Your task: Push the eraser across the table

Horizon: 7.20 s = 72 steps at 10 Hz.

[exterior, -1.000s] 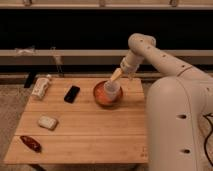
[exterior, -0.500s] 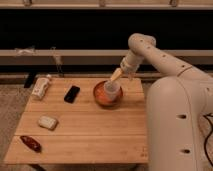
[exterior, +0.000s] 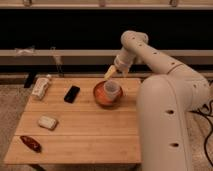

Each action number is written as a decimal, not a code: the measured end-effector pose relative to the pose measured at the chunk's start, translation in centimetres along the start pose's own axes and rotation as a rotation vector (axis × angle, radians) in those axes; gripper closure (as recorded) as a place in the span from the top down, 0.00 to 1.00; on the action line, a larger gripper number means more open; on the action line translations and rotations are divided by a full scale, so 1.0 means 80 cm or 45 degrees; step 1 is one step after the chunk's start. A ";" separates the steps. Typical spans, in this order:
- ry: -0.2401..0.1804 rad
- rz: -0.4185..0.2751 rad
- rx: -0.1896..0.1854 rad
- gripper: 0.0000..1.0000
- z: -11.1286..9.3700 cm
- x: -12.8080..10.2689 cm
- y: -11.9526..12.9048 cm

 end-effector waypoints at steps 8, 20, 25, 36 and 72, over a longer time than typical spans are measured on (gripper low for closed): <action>-0.029 -0.317 -0.037 0.39 0.037 -0.085 0.100; 0.087 -0.636 0.106 0.00 0.192 -0.144 0.196; 0.079 -0.667 0.136 0.00 0.209 -0.165 0.194; 0.123 -0.847 0.109 0.00 0.251 -0.150 0.235; 0.106 -1.004 0.010 0.80 0.207 -0.093 0.295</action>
